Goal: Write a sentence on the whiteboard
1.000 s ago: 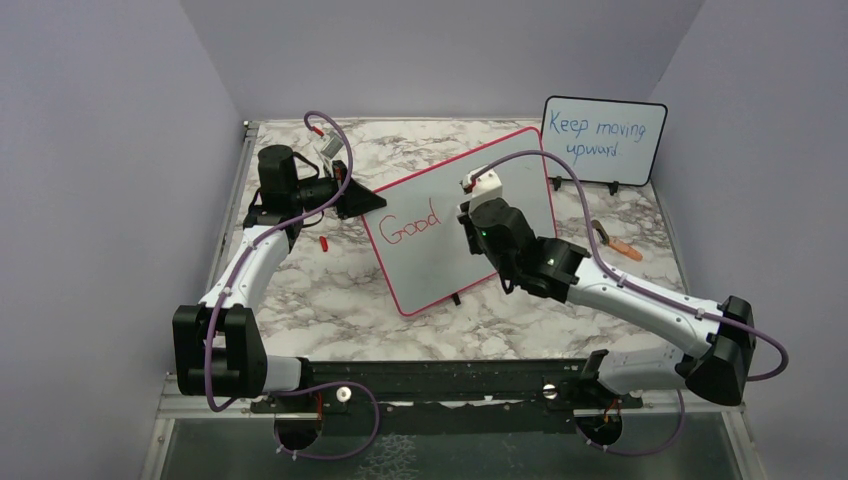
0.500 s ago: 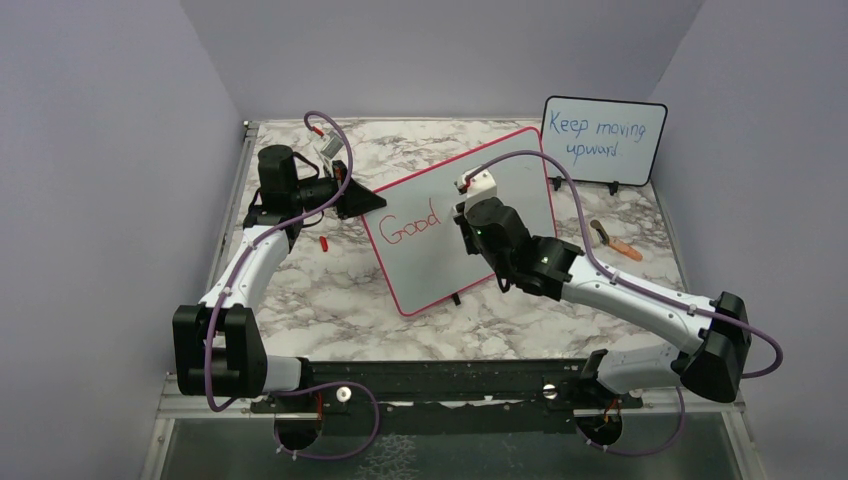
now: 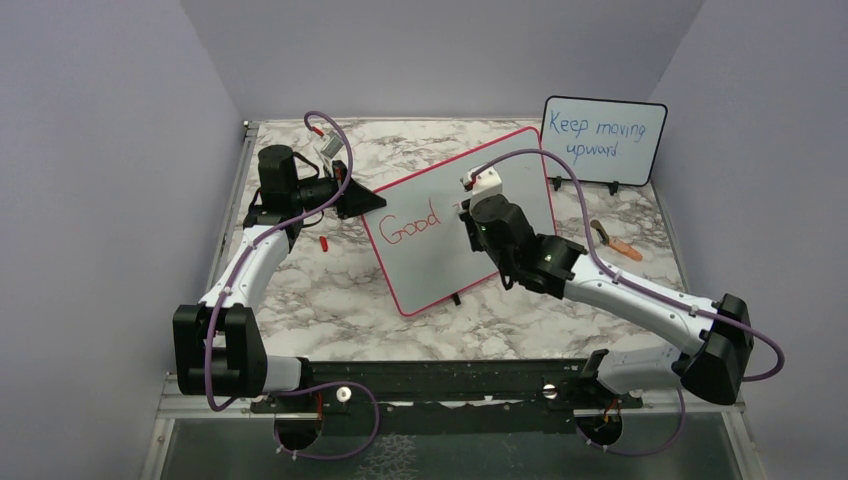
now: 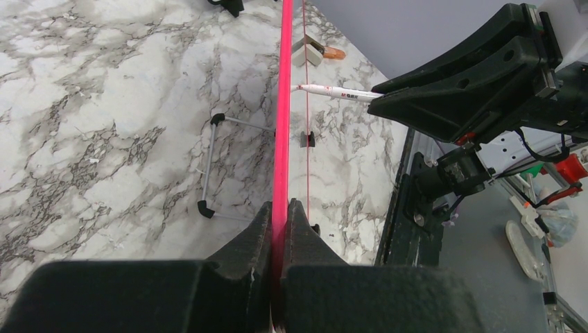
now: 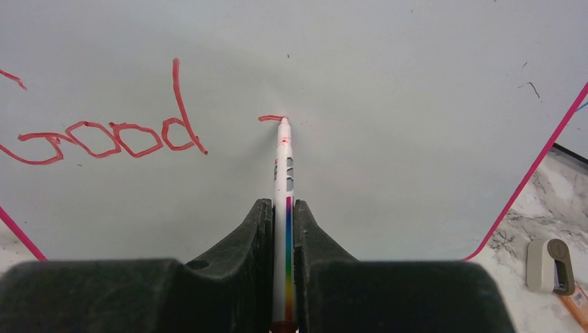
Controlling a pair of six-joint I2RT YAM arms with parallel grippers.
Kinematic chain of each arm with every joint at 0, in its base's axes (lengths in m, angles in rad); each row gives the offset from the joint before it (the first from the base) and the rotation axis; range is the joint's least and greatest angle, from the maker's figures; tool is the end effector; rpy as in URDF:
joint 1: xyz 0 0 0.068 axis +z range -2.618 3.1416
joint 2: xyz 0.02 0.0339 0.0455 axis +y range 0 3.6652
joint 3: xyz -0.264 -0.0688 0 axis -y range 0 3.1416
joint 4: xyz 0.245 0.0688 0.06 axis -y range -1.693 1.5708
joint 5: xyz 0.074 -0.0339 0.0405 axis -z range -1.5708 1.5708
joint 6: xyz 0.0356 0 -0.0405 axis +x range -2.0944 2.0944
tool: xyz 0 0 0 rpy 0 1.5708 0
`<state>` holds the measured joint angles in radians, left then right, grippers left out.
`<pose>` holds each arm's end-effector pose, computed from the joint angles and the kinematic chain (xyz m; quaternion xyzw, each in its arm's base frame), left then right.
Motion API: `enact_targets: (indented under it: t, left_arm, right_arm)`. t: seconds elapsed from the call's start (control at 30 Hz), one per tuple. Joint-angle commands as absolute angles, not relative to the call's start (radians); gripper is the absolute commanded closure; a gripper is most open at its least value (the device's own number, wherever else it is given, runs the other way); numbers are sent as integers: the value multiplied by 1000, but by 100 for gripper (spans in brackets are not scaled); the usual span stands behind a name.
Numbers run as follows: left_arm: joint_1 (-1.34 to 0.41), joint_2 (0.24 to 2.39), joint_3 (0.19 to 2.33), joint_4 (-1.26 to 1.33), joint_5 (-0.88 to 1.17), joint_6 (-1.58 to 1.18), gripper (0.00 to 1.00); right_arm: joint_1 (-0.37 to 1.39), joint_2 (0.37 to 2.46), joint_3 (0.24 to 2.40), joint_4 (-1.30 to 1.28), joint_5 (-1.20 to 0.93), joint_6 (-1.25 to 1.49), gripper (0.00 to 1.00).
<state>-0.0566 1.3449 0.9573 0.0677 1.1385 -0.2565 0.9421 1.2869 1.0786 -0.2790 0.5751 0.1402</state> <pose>0.2925 -0.0489 0.3058 0.2459 0.7109 -0.5085 0.4190 0.1862 0.2231 0.3263 -0.1860 0.8135 0.0464 0.5490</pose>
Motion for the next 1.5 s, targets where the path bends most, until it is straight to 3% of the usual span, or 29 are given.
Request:
enact_targets:
  t: [0.0, 1.47]
  left_arm:
    - [-89, 1370, 946, 2, 1145, -167, 100]
    - [-88, 1376, 950, 2, 1137, -160, 100]
  right_arm:
    - [922, 1288, 1056, -260, 590, 138, 100]
    - [919, 1269, 1110, -218, 510, 112, 99]
